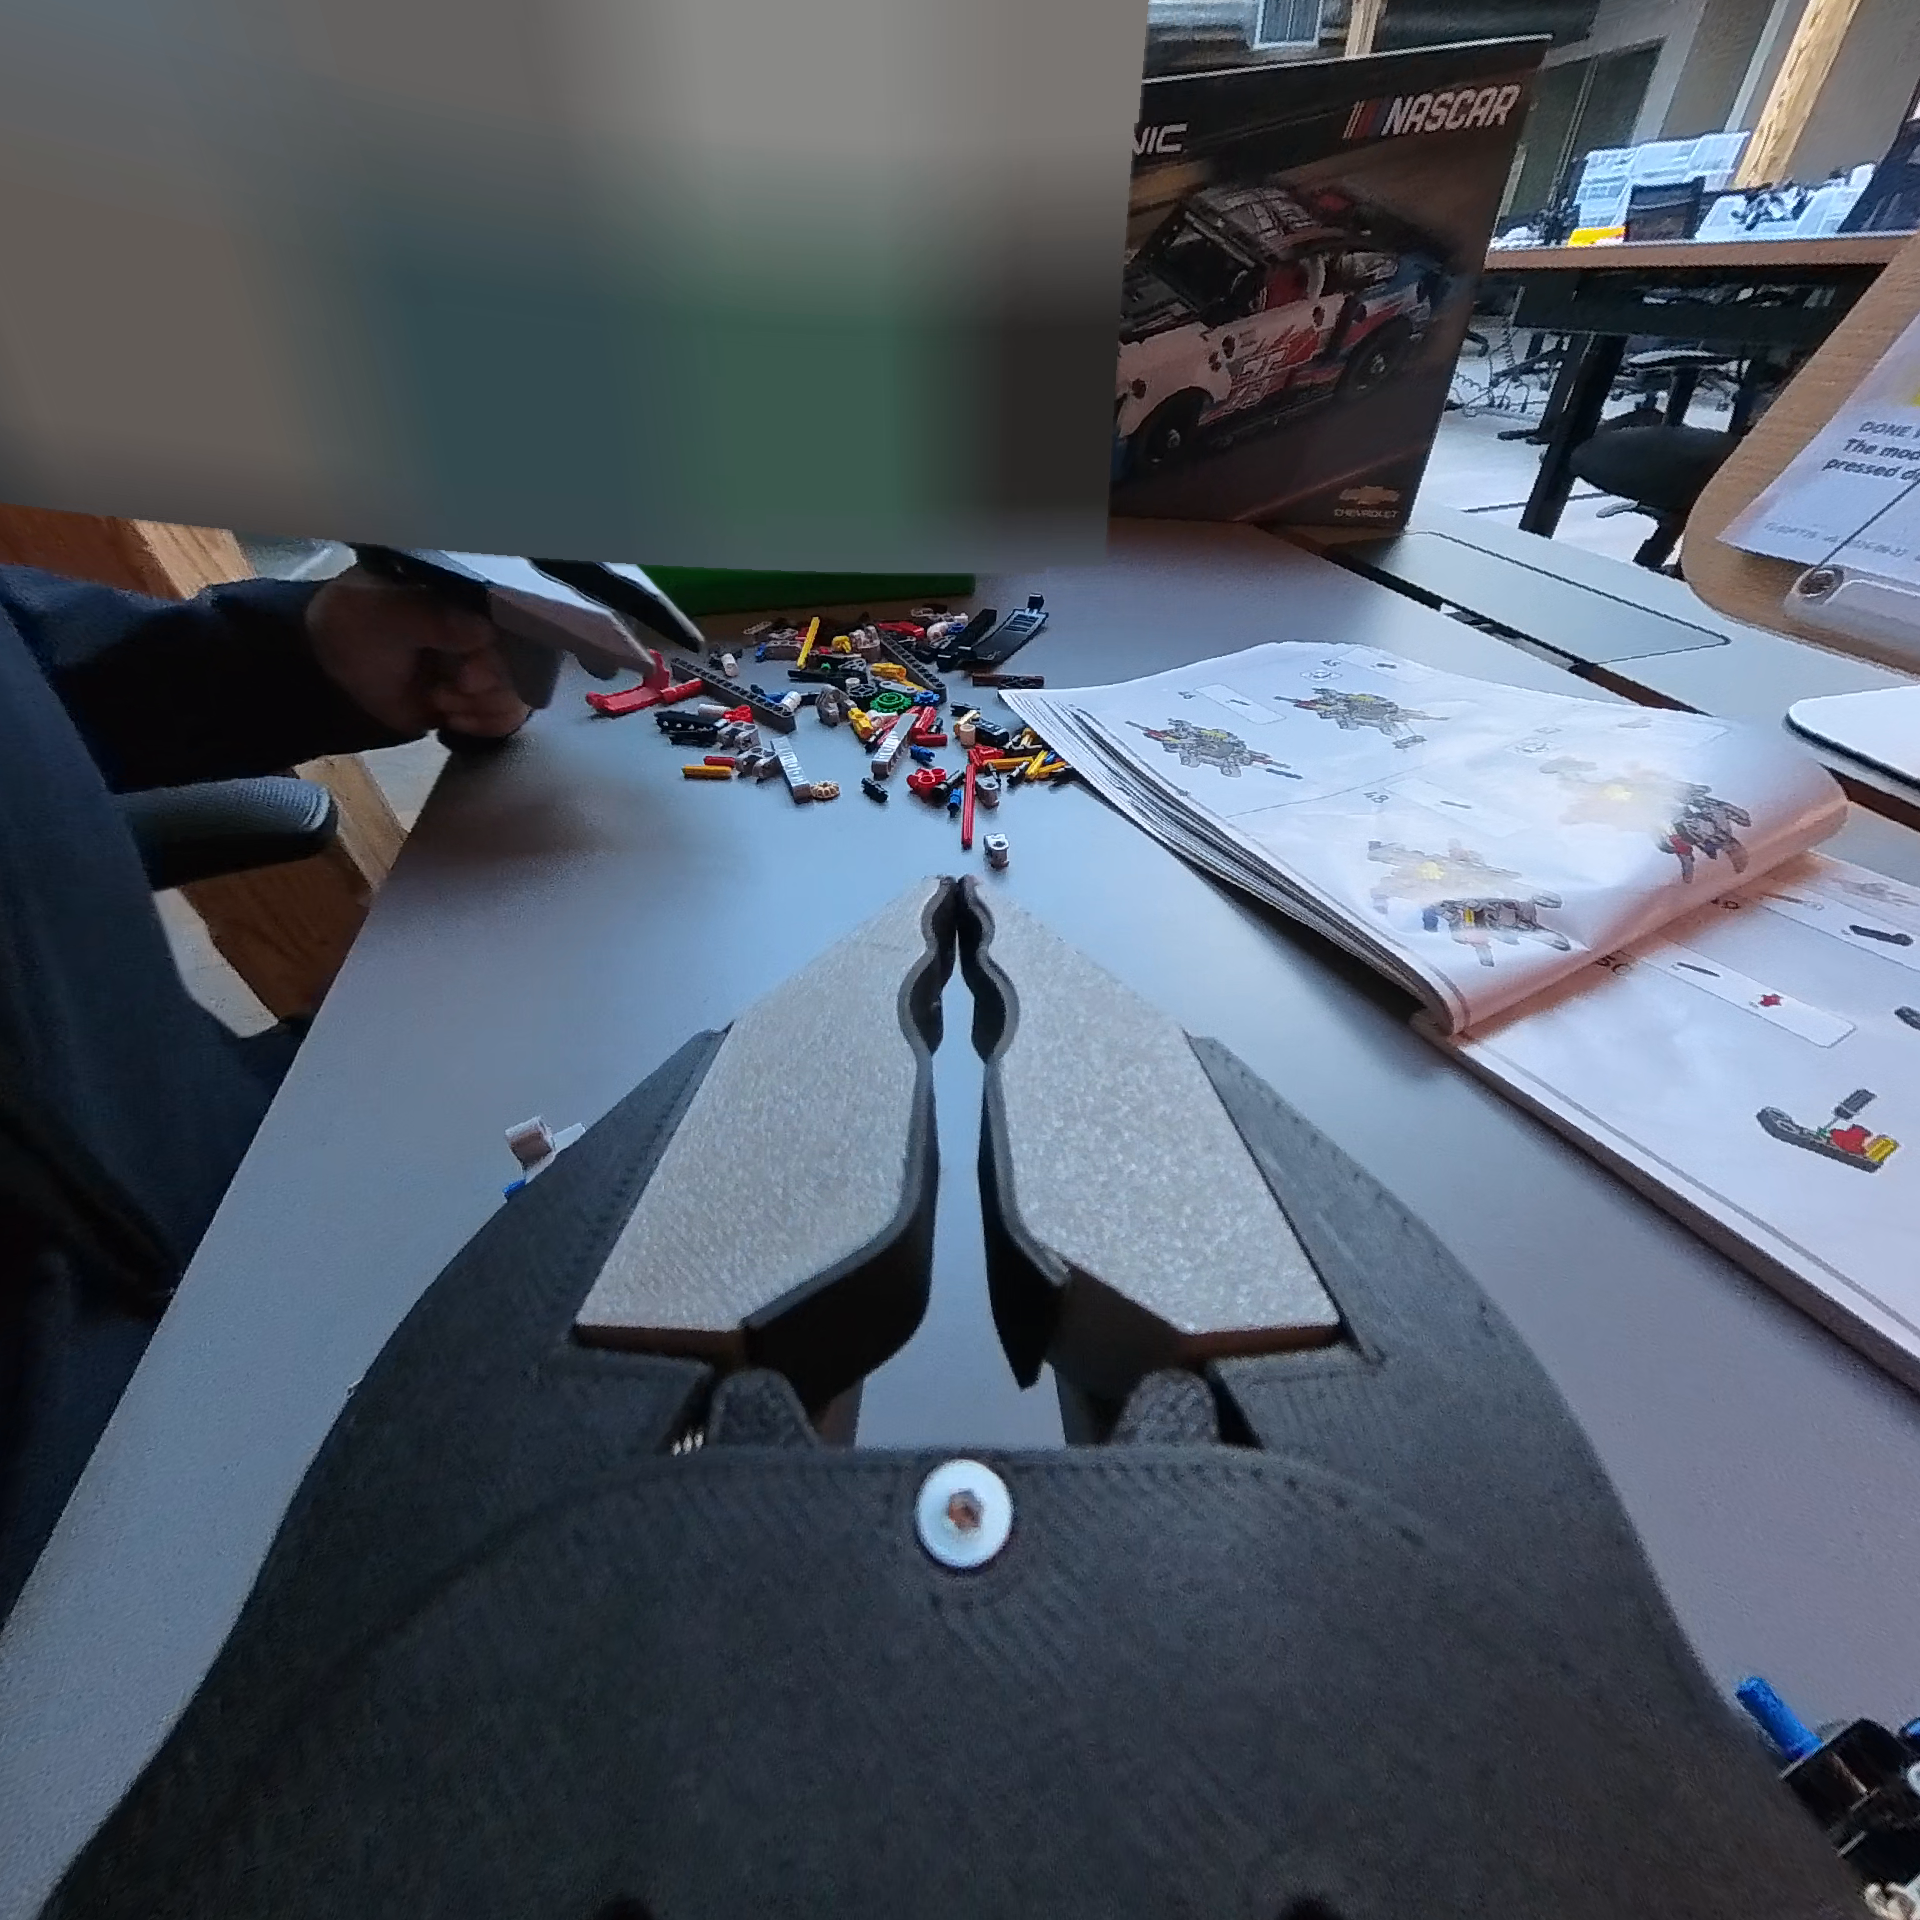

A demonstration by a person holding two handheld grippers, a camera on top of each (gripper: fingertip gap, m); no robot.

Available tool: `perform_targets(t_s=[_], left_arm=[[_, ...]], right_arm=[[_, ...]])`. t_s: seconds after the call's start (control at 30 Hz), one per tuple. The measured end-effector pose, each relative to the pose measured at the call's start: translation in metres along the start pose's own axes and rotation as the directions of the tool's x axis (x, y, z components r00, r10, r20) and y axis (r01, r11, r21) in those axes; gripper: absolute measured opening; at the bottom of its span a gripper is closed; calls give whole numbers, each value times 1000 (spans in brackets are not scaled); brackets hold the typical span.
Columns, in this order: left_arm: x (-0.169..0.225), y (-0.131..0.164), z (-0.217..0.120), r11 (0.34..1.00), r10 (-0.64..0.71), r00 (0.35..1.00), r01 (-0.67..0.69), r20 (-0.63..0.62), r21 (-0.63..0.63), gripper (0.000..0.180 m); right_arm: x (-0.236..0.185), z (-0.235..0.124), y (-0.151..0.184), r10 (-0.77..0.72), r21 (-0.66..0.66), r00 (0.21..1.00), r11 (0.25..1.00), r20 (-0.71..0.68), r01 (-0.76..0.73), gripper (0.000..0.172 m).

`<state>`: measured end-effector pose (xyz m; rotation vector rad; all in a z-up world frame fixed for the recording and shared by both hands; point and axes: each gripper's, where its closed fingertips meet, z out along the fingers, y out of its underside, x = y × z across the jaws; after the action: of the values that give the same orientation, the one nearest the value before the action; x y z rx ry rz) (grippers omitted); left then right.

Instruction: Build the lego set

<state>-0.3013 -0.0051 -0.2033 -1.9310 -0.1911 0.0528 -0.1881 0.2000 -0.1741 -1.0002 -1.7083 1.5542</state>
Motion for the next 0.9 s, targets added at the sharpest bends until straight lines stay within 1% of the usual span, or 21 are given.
perform_targets(t_s=[0.2, 0.3, 0.37, 0.43, 0.57, 0.6, 0.67, 0.8, 0.9], left_arm=[[-14, 19, -33, 998, 17, 996, -12, 85, -60, 22], [-22, 20, -48, 999, 21, 992, -15, 121, -49, 22], [-33, 23, -57, 999, 20, 985, -10, 174, -53, 20], [-47, 32, -64, 995, 0, 971, 23, 237, -92, 20], [-76, 43, -77, 975, -70, 943, 134, 325, -179, 18], [-80, 44, -80, 969, -75, 940, 148, 332, -200, 18], [-80, 45, -87, 962, -103, 947, 172, 304, -212, 18], [-80, 46, -98, 965, -121, 941, 186, 316, -186, 18], [-75, 48, -97, 967, -137, 943, 194, 303, -166, 18]], right_arm=[[2, 1, 0, -35, -4, 999, 999, -30, 35, 0], [3, 2, 0, -52, -7, 998, 999, -46, 51, 0], [4, 1, 0, -61, -3, 996, 998, -58, 61, 0], [6, 1, -1, -63, -1, 995, 998, -74, 63, 0], [9, 3, 1, -67, -19, 993, 998, -96, 65, 0], [9, 3, 2, -74, -24, 992, 997, -101, 72, 0], [8, 4, 3, -100, -34, 989, 995, -111, 97, 0], [6, 5, 6, -149, -61, 981, 988, -126, 143, 0], [6, 6, 6, -161, -68, 978, 986, -132, 153, 0]])
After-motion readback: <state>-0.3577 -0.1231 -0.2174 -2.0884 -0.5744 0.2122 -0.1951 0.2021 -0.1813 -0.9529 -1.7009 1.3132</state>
